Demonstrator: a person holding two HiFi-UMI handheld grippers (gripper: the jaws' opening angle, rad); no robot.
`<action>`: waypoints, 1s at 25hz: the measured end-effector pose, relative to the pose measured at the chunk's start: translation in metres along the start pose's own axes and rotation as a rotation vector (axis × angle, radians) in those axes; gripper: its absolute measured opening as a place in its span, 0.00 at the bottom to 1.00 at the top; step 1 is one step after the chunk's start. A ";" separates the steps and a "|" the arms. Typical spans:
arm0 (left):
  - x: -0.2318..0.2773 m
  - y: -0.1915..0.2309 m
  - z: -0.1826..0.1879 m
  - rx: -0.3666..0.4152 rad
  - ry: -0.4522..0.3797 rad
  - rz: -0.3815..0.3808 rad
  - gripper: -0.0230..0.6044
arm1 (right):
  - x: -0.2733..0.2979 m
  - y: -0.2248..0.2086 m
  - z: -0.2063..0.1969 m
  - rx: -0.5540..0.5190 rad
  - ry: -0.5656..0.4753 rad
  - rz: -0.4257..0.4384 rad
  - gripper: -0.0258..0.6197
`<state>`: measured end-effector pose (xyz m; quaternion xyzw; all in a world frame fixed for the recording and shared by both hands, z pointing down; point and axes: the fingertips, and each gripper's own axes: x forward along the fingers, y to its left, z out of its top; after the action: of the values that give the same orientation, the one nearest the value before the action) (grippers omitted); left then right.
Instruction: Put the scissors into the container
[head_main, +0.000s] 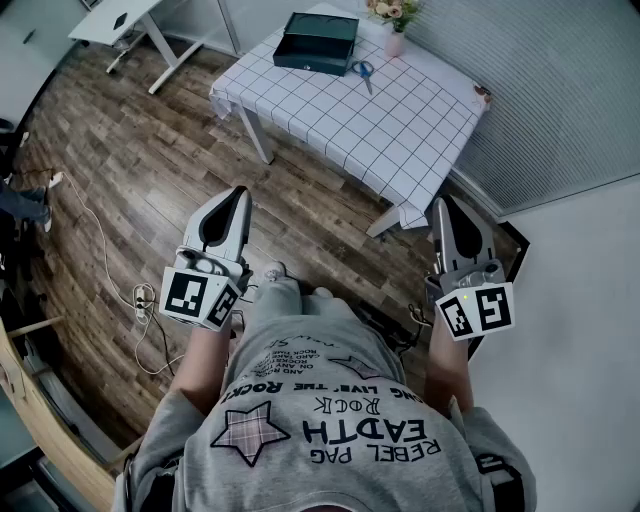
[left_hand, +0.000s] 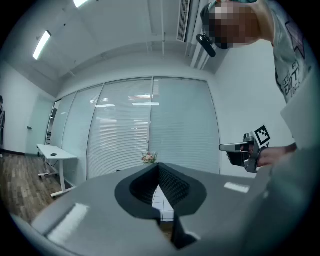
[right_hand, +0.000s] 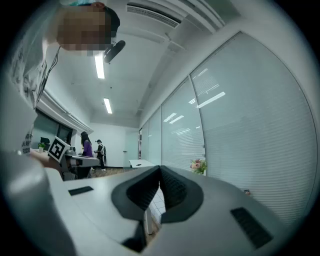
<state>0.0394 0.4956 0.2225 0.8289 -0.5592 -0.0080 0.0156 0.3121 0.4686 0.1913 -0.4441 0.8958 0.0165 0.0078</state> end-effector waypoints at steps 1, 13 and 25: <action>-0.001 -0.001 0.000 -0.001 0.000 0.001 0.05 | -0.002 0.000 0.001 0.001 -0.003 -0.001 0.06; -0.014 -0.008 -0.001 -0.008 0.001 0.014 0.05 | -0.014 0.005 0.007 -0.002 -0.023 0.004 0.06; -0.007 0.004 -0.004 -0.013 0.001 0.023 0.05 | 0.004 0.012 0.012 0.027 -0.051 0.053 0.06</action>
<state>0.0332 0.5008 0.2262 0.8222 -0.5687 -0.0111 0.0210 0.2995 0.4731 0.1790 -0.4196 0.9068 0.0158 0.0364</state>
